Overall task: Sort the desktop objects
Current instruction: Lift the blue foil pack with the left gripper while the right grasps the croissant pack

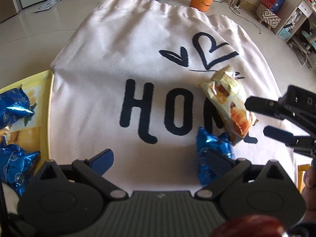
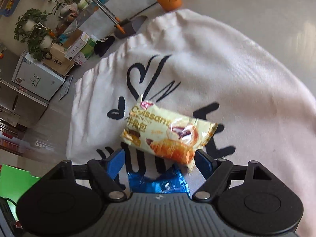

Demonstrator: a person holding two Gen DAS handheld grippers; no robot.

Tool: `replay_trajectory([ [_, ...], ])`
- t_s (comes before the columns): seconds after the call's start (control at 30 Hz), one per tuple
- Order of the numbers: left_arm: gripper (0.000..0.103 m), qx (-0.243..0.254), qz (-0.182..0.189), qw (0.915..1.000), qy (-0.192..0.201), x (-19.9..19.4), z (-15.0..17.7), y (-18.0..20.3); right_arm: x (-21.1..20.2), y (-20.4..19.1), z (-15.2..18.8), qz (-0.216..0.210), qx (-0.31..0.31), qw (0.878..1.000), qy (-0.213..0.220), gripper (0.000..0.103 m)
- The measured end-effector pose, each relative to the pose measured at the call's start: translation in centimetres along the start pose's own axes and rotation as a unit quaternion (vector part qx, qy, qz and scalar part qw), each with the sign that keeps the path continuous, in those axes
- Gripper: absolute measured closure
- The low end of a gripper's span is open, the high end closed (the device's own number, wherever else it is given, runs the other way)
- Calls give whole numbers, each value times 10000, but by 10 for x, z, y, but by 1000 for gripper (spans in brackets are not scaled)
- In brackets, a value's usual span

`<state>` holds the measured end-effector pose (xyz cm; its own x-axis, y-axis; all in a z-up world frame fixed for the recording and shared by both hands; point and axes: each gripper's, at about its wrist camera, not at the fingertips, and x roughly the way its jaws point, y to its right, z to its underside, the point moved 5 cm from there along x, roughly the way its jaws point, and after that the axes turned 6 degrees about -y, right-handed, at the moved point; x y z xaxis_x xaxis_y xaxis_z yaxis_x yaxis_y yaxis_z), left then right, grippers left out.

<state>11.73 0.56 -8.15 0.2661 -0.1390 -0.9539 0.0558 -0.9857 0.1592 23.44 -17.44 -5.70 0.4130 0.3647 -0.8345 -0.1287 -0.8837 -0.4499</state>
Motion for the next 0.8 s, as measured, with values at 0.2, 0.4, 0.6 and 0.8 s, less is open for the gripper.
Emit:
replay_trajectory([
  [0.2, 1, 196, 168, 9997, 0, 14, 6, 27, -7, 14, -9, 194, 108, 9997, 106, 25],
  [0.4, 0, 129, 356, 9992, 122, 21, -1, 46, -7, 22, -13, 187, 244, 9994, 142, 25],
  [0.6, 0, 81, 486, 9986, 194, 19, -1, 57, -8, 30, -16, 207, 329, 9991, 162, 24],
  [0.8, 0, 221, 249, 9994, -16, 34, 6, 60, -8, 31, -17, 201, 329, 9991, 171, 24],
])
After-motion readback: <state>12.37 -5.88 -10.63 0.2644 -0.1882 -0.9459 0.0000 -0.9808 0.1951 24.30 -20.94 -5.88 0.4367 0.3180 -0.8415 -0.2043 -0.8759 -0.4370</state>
